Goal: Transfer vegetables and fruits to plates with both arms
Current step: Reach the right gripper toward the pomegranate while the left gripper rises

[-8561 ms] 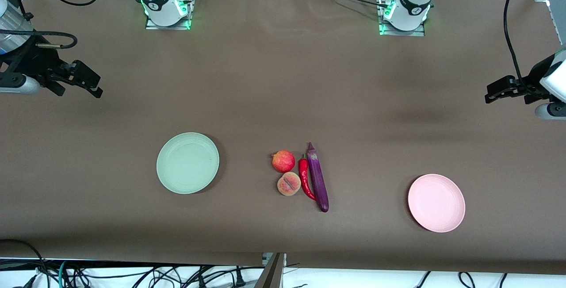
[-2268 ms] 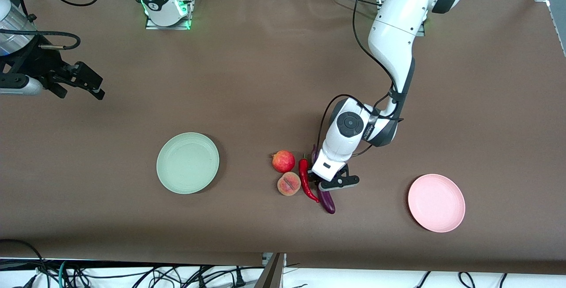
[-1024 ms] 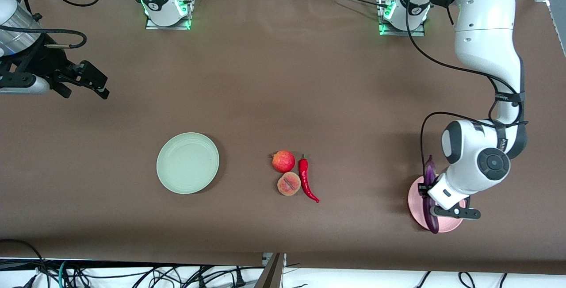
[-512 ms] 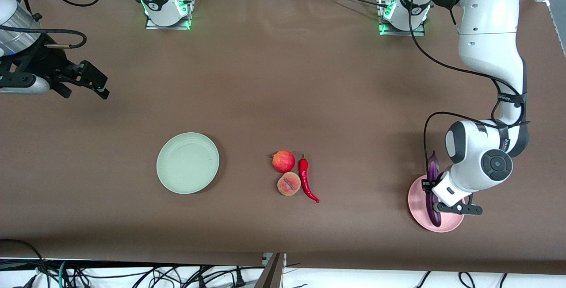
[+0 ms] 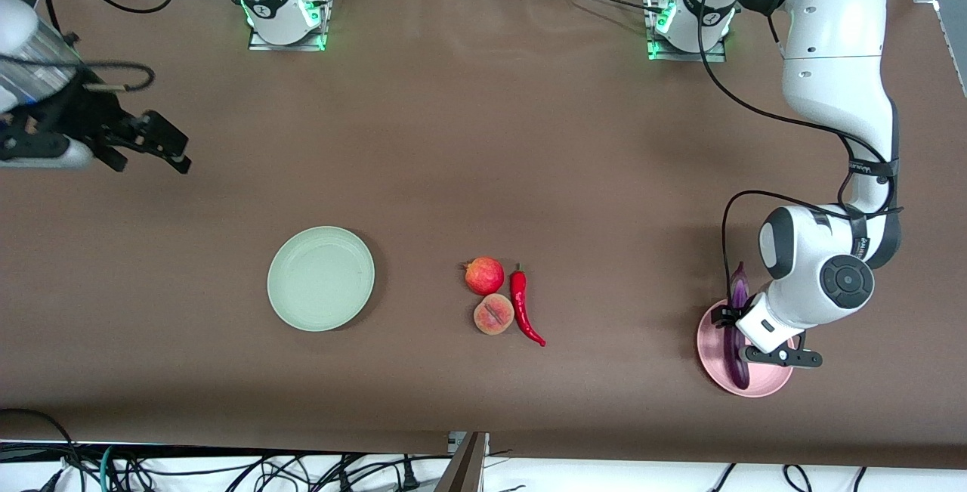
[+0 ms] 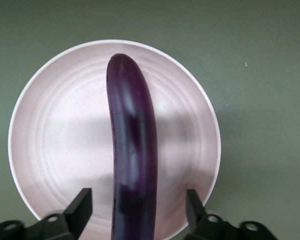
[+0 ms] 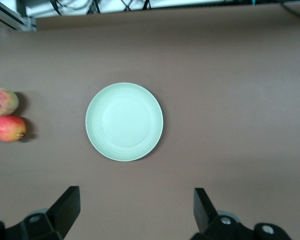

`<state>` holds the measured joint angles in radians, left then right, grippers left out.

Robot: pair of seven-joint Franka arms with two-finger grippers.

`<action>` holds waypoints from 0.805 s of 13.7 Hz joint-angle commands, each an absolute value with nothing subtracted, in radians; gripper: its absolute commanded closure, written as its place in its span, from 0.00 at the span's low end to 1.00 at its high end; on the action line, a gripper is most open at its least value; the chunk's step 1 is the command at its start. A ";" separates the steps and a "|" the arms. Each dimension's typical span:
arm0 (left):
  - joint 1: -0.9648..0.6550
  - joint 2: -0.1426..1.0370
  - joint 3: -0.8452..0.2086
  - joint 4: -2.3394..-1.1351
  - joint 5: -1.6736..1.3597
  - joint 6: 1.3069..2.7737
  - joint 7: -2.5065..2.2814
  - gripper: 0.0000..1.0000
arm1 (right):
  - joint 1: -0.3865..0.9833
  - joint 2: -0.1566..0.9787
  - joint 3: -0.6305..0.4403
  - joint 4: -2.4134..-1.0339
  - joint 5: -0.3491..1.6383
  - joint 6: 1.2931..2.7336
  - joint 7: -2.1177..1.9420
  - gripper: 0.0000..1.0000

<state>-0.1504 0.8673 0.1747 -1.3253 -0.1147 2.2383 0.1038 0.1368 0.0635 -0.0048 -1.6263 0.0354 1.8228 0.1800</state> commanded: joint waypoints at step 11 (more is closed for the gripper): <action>-0.294 0.847 0.121 -1.299 -0.132 2.230 -0.145 0.00 | 0.440 0.507 -0.003 -1.415 0.112 1.969 0.481 0.00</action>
<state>-0.2425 0.8576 0.1097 -1.3091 -0.1198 2.2386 -0.0570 0.3685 0.3913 0.0034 -1.5447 0.0867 1.9567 0.3485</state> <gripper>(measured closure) 0.000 0.000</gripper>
